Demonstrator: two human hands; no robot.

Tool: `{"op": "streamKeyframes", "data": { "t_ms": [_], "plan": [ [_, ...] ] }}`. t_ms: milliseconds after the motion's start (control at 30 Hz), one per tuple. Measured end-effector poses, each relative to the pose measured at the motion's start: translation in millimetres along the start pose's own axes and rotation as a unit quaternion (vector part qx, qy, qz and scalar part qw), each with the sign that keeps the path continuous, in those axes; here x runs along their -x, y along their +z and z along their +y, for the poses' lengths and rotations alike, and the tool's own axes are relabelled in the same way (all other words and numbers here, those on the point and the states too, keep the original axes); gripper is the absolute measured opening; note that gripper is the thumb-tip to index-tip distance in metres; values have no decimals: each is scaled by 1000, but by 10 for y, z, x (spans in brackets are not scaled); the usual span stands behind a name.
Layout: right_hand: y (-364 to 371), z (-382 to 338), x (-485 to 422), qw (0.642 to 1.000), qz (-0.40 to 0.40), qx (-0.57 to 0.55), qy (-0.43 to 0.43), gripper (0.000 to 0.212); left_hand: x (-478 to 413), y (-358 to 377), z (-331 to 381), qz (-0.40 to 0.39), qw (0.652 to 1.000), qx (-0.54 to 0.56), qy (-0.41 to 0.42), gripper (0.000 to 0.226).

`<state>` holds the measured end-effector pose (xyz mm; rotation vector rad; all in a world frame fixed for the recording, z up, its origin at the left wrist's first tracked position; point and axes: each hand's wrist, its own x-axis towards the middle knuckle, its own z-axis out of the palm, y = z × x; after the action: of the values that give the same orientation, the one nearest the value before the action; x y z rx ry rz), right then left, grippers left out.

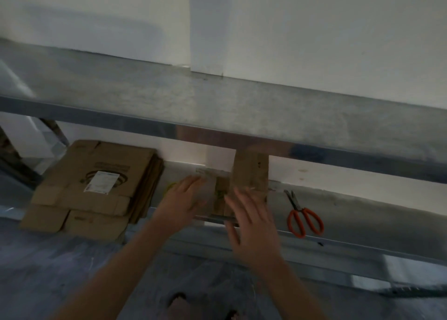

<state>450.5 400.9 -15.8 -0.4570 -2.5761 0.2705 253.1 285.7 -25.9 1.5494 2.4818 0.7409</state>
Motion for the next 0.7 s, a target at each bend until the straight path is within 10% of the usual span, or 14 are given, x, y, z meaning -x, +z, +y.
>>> {"op": "streamKeyframes", "data": {
  "t_ms": [133, 300, 700],
  "plan": [
    [489, -435, -88, 995, -94, -7, -15, 54, 267, -109, -709, -49, 983, -171, 46, 57],
    [1265, -542, -208, 943, -278, -22, 181, 62, 319, 43, -1315, -174, 960, -209, 62, 57],
    [1747, -530, -391, 901, -299, 95, 301, 32, 4, 329, -1410, -173, 969, -138, 110, 31]
  ]
}}
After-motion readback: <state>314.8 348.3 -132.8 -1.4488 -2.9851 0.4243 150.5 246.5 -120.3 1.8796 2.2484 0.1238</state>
